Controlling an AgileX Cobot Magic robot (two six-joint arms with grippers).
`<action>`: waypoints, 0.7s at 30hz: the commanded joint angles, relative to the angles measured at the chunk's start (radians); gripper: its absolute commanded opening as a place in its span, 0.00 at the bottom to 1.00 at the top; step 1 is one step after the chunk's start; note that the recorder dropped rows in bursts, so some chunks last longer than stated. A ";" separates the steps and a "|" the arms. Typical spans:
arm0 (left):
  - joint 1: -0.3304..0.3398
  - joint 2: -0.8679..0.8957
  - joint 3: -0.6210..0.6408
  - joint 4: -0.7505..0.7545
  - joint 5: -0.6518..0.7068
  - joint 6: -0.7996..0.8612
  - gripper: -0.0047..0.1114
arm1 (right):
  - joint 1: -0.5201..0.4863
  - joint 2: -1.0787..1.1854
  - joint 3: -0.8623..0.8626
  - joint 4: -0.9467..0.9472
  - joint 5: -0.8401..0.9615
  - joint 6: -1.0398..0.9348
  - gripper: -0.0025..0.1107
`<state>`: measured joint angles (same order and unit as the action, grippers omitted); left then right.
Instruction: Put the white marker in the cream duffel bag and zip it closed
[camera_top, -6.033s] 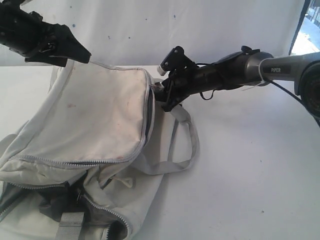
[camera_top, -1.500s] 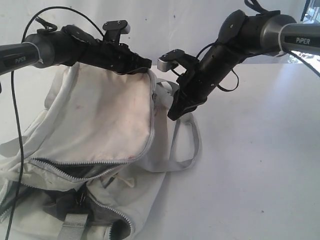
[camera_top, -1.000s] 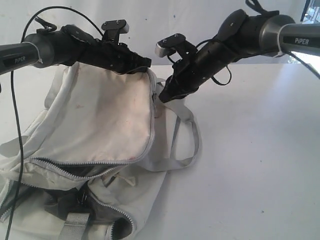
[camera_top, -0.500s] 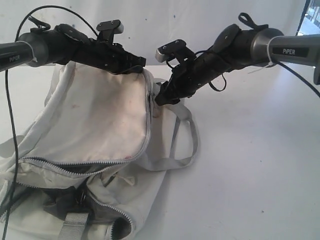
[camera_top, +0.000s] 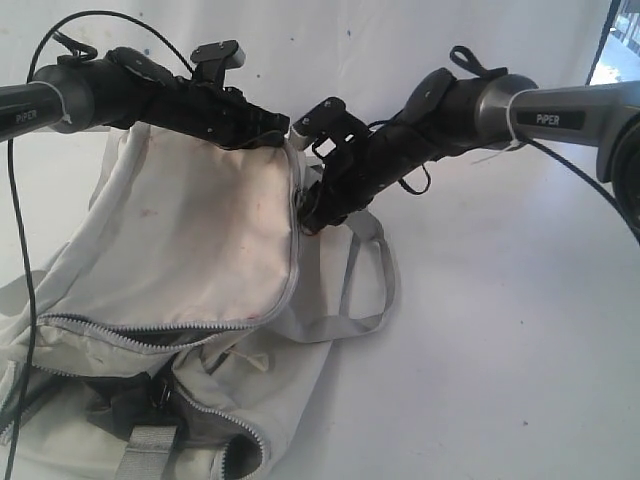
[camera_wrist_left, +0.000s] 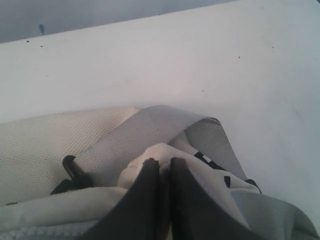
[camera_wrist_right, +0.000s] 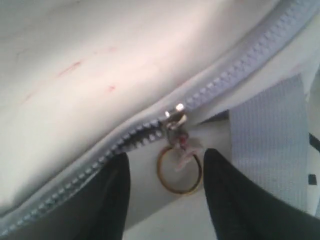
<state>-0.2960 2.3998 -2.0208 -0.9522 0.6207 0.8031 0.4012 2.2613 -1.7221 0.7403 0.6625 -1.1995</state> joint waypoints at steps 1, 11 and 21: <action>0.005 -0.016 -0.006 0.004 0.019 -0.004 0.04 | 0.025 0.019 0.002 0.011 -0.086 -0.033 0.40; 0.005 -0.016 -0.006 0.004 0.025 -0.021 0.04 | 0.026 0.034 0.002 0.043 -0.171 -0.028 0.34; 0.005 -0.016 -0.006 0.004 0.023 -0.045 0.04 | 0.027 0.034 0.002 0.052 -0.098 -0.015 0.02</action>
<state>-0.2938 2.3980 -2.0208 -0.9522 0.6380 0.7785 0.4283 2.2961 -1.7221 0.7824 0.5194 -1.2210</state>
